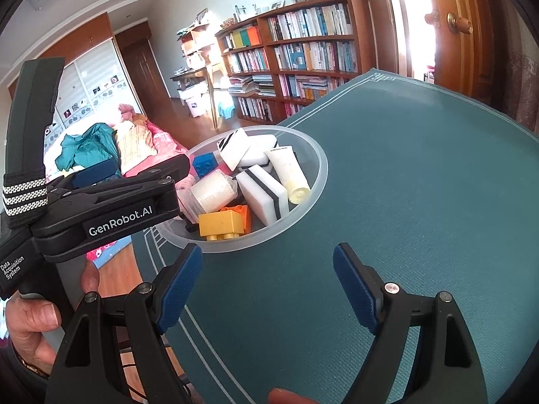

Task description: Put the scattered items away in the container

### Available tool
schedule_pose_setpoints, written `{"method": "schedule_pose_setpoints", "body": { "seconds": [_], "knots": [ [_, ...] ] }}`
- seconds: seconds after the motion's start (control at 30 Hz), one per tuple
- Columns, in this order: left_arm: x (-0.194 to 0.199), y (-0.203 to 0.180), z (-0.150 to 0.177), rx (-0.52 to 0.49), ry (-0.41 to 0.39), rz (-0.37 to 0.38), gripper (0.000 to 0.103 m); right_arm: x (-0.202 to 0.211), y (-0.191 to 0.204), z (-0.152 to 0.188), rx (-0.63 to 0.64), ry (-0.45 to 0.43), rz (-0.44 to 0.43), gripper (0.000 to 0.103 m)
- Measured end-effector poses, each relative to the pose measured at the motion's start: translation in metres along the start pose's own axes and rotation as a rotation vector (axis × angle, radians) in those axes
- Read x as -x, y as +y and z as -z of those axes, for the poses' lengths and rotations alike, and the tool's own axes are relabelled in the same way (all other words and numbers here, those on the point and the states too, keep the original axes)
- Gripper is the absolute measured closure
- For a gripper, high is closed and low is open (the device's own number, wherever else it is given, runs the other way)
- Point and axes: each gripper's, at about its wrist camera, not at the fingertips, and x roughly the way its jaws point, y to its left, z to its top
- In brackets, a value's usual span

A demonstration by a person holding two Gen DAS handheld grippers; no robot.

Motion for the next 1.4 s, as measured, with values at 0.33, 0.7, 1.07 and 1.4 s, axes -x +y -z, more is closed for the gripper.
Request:
{"method": "schedule_pose_setpoints", "body": {
  "seconds": [0.33, 0.7, 1.07, 1.4],
  "knots": [
    [-0.005, -0.001, 0.003, -0.011, 0.019, -0.002, 0.0, -0.004, 0.003, 0.002, 0.017, 0.016, 0.004, 0.02],
    [-0.009, -0.002, 0.005, -0.013, 0.045, 0.007, 0.0, -0.007, 0.006, 0.003, 0.023, 0.024, 0.003, 0.02],
    [-0.01, -0.001, 0.006, -0.006, 0.055, 0.013, 0.0, -0.008, 0.009, 0.004, 0.042, 0.026, 0.001, 0.02],
    [-0.008, 0.0, 0.005, -0.003, 0.044, 0.0, 0.0, -0.008, 0.012, 0.002, 0.053, 0.013, 0.012, 0.016]
  ]
}}
